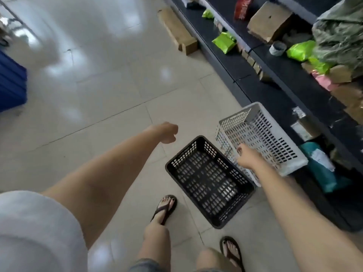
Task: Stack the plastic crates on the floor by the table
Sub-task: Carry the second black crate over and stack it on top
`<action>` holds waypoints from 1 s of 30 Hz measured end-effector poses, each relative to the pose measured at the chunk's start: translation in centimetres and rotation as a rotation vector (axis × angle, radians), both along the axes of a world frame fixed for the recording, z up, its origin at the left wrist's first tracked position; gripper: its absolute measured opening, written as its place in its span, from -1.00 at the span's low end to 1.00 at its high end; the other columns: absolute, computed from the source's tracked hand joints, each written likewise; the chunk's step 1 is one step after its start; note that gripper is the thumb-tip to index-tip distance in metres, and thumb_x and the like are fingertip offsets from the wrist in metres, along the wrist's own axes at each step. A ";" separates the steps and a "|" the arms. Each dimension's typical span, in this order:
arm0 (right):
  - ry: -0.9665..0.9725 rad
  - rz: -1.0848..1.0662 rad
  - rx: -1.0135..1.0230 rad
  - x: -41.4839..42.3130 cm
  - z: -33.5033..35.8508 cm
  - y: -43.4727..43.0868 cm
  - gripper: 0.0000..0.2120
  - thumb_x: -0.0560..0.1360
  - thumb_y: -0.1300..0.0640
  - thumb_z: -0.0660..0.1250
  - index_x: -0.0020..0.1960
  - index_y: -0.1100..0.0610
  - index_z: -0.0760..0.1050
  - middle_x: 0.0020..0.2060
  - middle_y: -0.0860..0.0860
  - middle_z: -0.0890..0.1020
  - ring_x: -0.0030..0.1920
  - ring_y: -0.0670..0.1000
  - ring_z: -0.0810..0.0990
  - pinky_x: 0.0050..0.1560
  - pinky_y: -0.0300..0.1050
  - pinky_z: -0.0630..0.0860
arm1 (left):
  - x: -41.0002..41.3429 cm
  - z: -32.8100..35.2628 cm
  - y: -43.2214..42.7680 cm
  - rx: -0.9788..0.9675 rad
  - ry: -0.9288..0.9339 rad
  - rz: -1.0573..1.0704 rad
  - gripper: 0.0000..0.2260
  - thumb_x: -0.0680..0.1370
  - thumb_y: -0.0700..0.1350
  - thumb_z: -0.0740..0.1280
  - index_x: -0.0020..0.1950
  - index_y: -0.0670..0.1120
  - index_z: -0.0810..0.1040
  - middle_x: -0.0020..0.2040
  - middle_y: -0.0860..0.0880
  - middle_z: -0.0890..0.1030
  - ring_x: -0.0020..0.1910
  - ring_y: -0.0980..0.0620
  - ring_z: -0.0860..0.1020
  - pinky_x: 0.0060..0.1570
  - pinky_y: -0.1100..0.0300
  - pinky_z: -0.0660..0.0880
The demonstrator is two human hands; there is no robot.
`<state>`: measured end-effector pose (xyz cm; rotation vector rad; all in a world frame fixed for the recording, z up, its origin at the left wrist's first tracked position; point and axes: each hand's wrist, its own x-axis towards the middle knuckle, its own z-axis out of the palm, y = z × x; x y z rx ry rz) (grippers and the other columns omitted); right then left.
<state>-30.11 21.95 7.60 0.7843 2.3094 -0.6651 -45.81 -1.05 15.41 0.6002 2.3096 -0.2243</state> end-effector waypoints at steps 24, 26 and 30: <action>-0.326 -0.762 0.064 11.3 -36.9 -5.2 -0.41 0.48 0.16 0.33 0.44 -0.02 0.18 0.37 0.22 0.17 0.26 0.30 0.41 0.31 0.08 0.38 | -8.3 -46.1 -0.4 -0.013 -0.076 -0.315 -0.56 0.52 -0.24 0.23 0.38 0.05 0.37 0.26 -0.13 0.43 0.22 -0.18 0.47 0.13 -0.05 0.52; -0.306 -0.722 0.071 11.9 -38.3 -5.8 -0.45 0.48 0.20 0.32 0.42 0.02 0.22 0.31 0.20 0.22 0.19 0.30 0.47 0.27 0.09 0.43 | -8.7 -47.7 -0.4 0.072 -0.105 -0.240 -0.61 0.50 -0.30 0.22 0.30 -0.03 0.46 0.19 -0.16 0.43 0.08 -0.21 0.53 0.07 -0.09 0.56; -0.369 -0.759 0.309 12.7 -39.1 -6.4 -0.50 0.41 0.24 0.38 0.26 0.03 0.26 0.24 0.17 0.20 0.18 0.25 0.32 0.07 0.11 0.44 | -9.8 -48.9 0.0 0.069 -0.130 -0.260 -0.57 0.46 -0.38 0.18 0.27 -0.07 0.49 0.16 -0.17 0.45 0.07 -0.21 0.53 0.07 -0.08 0.57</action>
